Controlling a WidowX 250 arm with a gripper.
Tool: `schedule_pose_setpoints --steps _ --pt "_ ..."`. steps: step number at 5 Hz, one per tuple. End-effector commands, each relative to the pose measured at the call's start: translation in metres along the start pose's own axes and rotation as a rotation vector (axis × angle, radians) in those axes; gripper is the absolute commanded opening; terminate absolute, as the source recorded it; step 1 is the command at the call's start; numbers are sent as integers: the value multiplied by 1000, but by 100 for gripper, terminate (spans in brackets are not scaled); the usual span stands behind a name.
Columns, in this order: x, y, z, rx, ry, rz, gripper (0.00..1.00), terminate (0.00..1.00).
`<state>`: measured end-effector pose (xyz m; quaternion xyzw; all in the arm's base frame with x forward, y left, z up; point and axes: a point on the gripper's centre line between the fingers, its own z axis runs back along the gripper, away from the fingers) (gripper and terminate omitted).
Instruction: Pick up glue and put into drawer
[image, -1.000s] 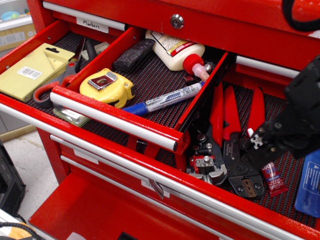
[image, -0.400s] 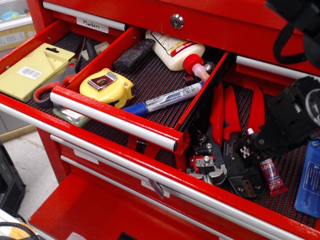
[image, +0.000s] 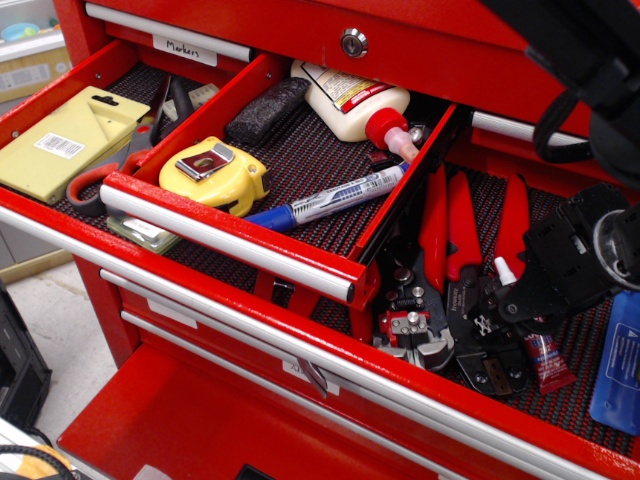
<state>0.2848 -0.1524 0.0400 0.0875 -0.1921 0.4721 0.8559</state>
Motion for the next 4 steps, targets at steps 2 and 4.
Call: schedule_pose_setpoints --steps 2,4 --pt "9 -6 16 -6 36 51 0 0" --pt "50 -3 73 161 85 -41 0 0"
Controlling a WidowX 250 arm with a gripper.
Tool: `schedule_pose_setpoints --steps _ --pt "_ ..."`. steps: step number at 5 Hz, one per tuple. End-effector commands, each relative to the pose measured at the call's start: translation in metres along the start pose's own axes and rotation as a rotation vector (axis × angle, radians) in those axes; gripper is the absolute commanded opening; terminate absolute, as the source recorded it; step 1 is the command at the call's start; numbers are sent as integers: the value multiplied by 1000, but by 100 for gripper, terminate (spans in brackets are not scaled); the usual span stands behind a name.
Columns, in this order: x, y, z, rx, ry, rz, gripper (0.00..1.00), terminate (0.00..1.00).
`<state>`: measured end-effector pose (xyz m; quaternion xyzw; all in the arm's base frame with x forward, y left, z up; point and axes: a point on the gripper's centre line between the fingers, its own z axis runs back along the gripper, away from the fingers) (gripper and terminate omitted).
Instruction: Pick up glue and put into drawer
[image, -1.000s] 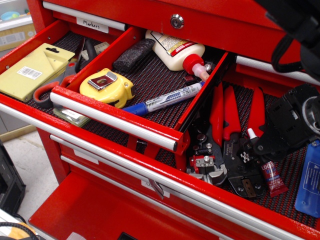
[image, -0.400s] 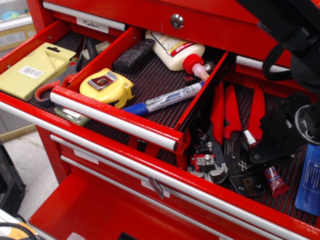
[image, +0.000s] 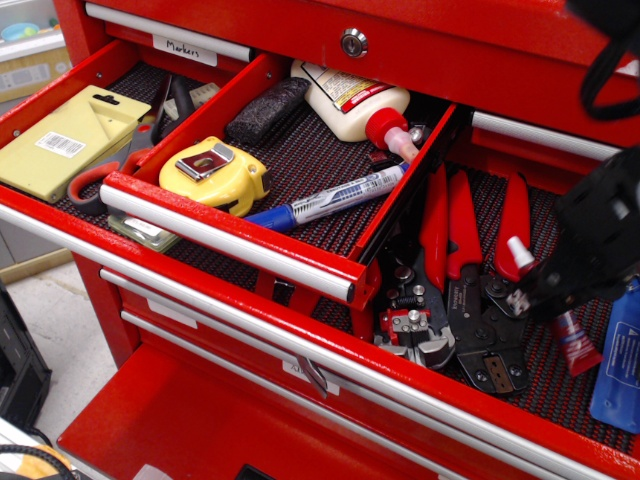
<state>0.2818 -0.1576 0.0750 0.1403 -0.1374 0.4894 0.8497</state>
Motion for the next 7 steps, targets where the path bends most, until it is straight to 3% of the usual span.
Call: schedule_pose_setpoints --steps 1,2,3,4,7 --pt "88 30 57 59 34 -256 0 0" --pt "127 54 46 54 -1 -397 0 0" --pt "169 73 33 13 -51 -519 0 0" --pt "176 72 28 -40 -135 -554 100 0" --pt "176 72 28 -40 -135 -554 100 0"
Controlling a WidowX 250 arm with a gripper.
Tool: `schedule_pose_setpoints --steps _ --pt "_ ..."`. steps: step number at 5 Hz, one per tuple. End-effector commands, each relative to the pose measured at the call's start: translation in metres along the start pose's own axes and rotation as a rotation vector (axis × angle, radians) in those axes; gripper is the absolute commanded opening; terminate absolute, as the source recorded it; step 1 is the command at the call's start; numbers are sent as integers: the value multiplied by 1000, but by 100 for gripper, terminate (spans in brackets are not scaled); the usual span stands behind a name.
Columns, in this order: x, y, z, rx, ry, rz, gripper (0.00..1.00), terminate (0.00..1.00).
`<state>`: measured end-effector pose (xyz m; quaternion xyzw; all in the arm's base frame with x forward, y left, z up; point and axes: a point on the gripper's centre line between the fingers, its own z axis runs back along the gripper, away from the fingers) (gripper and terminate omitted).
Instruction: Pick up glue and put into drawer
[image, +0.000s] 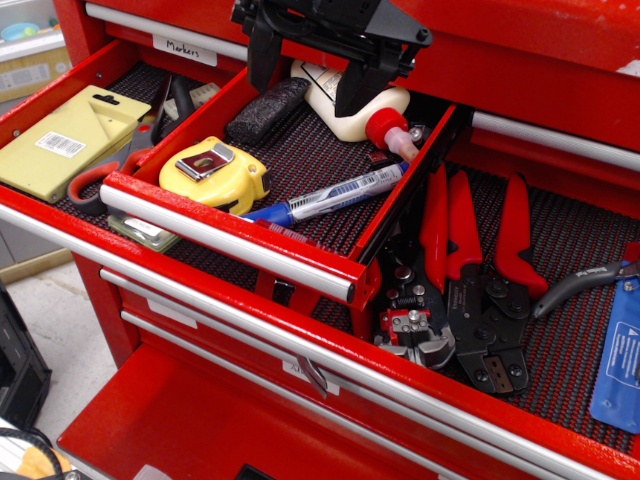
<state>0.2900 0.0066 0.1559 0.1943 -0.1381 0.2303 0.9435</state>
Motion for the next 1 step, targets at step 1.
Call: schedule_pose_setpoints --steps 1 --pt "16 0 14 -23 -40 1 100 100"
